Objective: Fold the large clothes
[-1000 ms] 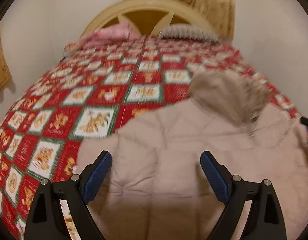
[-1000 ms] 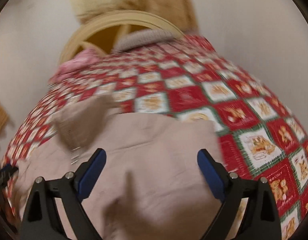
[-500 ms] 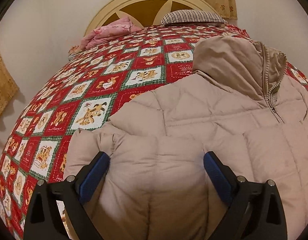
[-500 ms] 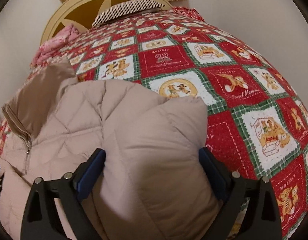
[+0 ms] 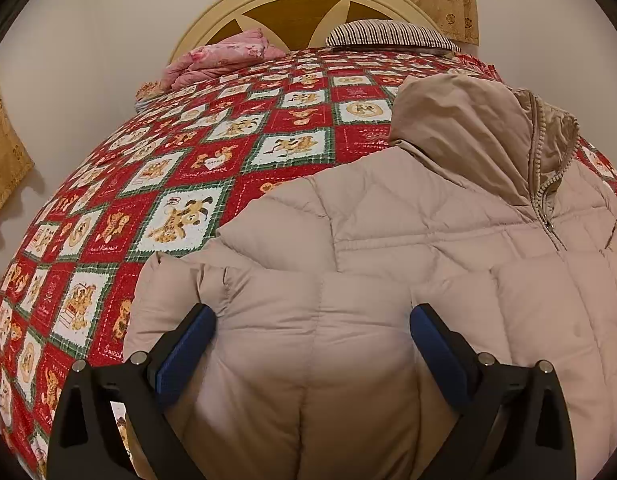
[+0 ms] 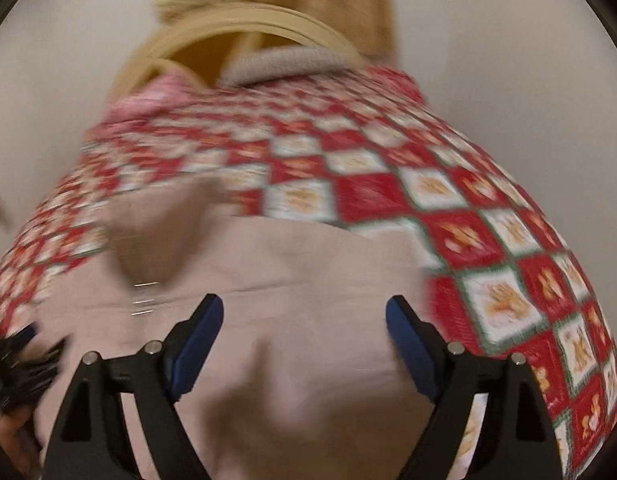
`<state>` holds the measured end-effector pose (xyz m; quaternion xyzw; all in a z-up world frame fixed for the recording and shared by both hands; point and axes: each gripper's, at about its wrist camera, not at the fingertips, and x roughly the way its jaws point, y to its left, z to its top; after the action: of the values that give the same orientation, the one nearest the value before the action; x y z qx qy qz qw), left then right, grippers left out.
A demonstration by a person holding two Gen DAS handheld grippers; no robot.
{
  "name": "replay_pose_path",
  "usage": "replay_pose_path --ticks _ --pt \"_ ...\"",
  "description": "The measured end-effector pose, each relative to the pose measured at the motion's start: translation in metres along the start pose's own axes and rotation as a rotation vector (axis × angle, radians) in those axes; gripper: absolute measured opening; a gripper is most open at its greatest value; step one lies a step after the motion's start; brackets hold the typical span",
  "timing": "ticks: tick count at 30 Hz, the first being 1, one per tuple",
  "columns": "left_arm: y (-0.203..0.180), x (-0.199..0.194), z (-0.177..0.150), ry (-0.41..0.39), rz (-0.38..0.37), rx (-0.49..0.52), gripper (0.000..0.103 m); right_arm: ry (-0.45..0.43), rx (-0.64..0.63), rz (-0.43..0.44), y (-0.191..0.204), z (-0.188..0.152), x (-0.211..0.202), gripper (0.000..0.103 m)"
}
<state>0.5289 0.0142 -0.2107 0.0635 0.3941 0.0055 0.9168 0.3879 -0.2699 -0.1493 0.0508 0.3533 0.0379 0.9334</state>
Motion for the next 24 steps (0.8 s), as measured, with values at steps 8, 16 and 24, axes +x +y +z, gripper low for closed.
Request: replay_pose_path --ticks 8,16,24 --pt "0.000 0.000 0.000 0.000 0.004 0.002 0.099 0.177 -0.197 0.107 0.068 -0.058 0.033 0.077" --pt "0.000 0.000 0.000 0.001 0.005 0.001 0.100 0.138 -0.214 0.080 0.067 -0.084 0.039 0.078" --pt "-0.003 0.000 0.001 0.000 0.029 0.017 0.100 0.136 -0.211 0.076 0.069 -0.082 0.044 0.079"
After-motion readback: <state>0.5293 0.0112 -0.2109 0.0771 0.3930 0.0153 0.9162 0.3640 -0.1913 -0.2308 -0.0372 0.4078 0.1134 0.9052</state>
